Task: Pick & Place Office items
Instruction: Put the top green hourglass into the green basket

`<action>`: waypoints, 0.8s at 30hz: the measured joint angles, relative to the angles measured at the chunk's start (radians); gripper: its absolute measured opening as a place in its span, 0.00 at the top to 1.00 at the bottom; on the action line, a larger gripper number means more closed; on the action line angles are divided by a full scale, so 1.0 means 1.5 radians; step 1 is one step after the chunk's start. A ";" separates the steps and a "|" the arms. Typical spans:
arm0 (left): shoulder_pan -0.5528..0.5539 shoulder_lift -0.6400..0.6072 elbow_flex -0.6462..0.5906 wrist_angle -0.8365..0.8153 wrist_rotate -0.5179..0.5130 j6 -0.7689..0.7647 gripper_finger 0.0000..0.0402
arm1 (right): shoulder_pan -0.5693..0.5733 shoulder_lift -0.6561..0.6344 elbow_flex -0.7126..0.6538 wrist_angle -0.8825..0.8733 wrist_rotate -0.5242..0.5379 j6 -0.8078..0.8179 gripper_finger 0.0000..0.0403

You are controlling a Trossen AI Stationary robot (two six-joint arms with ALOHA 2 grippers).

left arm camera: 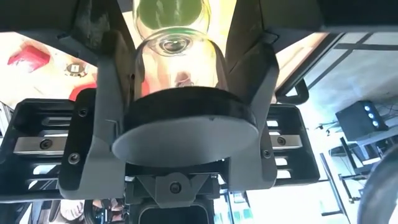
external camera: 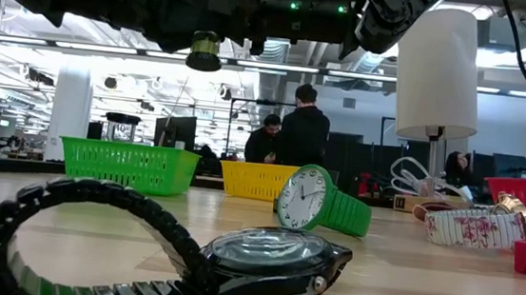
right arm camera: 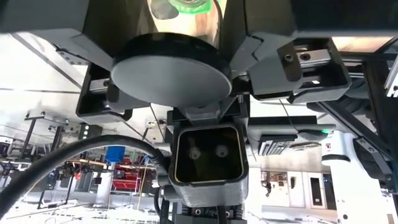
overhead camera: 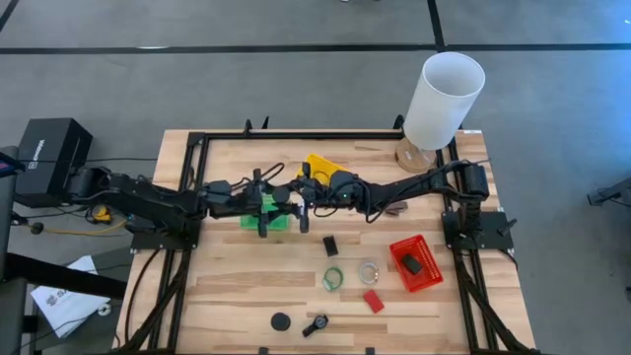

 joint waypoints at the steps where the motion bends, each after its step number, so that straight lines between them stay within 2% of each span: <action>1: 0.000 0.002 0.000 0.001 0.000 0.000 0.44 | 0.000 0.000 0.000 0.002 0.000 0.000 0.55; 7: 0.000 0.006 0.001 0.002 0.002 -0.001 0.53 | 0.000 0.001 0.000 0.002 0.000 0.000 0.58; 15: 0.000 0.006 0.001 0.001 0.002 -0.003 0.62 | 0.001 0.001 0.000 0.000 0.000 -0.002 0.52; 24: 0.000 0.007 0.001 -0.002 0.002 0.000 0.60 | 0.000 -0.004 -0.001 -0.018 0.000 -0.002 0.48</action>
